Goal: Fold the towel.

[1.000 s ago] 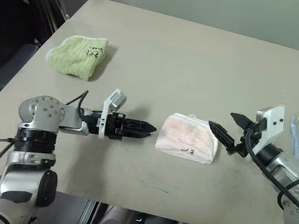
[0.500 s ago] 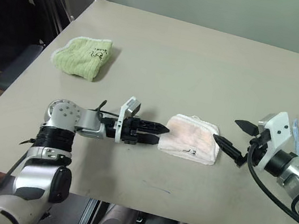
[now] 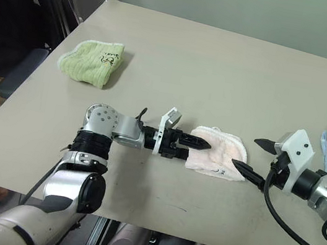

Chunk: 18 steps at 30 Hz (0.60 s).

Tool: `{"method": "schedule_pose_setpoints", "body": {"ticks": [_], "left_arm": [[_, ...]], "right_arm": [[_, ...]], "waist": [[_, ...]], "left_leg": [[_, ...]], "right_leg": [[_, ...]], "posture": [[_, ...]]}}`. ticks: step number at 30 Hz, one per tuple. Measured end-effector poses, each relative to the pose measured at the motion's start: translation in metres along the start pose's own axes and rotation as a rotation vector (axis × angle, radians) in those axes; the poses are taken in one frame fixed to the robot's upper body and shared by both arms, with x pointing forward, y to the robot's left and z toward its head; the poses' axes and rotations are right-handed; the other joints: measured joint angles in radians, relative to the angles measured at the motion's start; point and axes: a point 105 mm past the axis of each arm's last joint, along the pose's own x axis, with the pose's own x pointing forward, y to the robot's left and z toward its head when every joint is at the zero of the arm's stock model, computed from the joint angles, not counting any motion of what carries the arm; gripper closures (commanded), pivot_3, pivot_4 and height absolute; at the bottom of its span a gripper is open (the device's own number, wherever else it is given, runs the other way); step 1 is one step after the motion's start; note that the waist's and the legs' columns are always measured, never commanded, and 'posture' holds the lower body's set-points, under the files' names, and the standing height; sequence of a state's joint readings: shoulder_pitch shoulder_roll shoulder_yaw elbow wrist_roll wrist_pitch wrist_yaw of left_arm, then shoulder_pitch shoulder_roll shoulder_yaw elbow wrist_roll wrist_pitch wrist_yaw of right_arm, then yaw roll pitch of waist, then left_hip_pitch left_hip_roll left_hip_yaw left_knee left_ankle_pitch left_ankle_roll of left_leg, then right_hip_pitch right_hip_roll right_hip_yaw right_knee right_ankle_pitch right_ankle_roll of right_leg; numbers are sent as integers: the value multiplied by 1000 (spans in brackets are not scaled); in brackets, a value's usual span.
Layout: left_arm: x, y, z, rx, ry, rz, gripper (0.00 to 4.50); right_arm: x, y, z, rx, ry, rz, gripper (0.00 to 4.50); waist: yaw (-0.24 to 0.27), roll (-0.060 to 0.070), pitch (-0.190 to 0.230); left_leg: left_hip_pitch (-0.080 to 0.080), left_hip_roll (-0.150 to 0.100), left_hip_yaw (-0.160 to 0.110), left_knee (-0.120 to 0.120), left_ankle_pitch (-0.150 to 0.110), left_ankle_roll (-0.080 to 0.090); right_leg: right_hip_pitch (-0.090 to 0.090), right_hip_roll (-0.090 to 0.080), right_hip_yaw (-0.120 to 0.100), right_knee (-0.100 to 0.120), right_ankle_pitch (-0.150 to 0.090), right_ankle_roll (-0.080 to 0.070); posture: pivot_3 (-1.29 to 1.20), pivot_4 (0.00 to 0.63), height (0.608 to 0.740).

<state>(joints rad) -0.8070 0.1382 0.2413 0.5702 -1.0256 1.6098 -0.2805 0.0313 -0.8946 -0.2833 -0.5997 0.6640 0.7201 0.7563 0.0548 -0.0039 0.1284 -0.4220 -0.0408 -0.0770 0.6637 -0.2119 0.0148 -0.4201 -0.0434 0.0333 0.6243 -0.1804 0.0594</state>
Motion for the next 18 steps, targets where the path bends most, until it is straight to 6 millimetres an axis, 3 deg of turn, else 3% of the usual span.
{"method": "schedule_pose_setpoints", "body": {"ticks": [3, 10, 18], "left_arm": [[0, 1, -1, 8, 5, 12, 0], [0, 2, -7, 77, 19, 38, 1464], [0, 2, -7, 90, 7, 26, 4242]], "right_arm": [[0, 0, 0, -1, 1, -1, 34], [0, 0, -1, -2, 2, -2, 0], [0, -1, -2, -2, 1, -13, 0]], "waist": [[0, 0, 0], [0, -1, 0], [0, -1, 1]], "left_leg": [[0, 0, 0, 0, 0, 0], [0, 0, 0, 0, -1, 0], [0, 0, 0, 0, -1, 0]], "right_leg": [[0, 0, 0, 0, 0, 0], [0, 0, 0, -1, 0, 0], [0, 0, 0, -1, 0, 0]], "posture": [[0, 150, 733], [0, 150, 733], [0, 150, 733]]}}
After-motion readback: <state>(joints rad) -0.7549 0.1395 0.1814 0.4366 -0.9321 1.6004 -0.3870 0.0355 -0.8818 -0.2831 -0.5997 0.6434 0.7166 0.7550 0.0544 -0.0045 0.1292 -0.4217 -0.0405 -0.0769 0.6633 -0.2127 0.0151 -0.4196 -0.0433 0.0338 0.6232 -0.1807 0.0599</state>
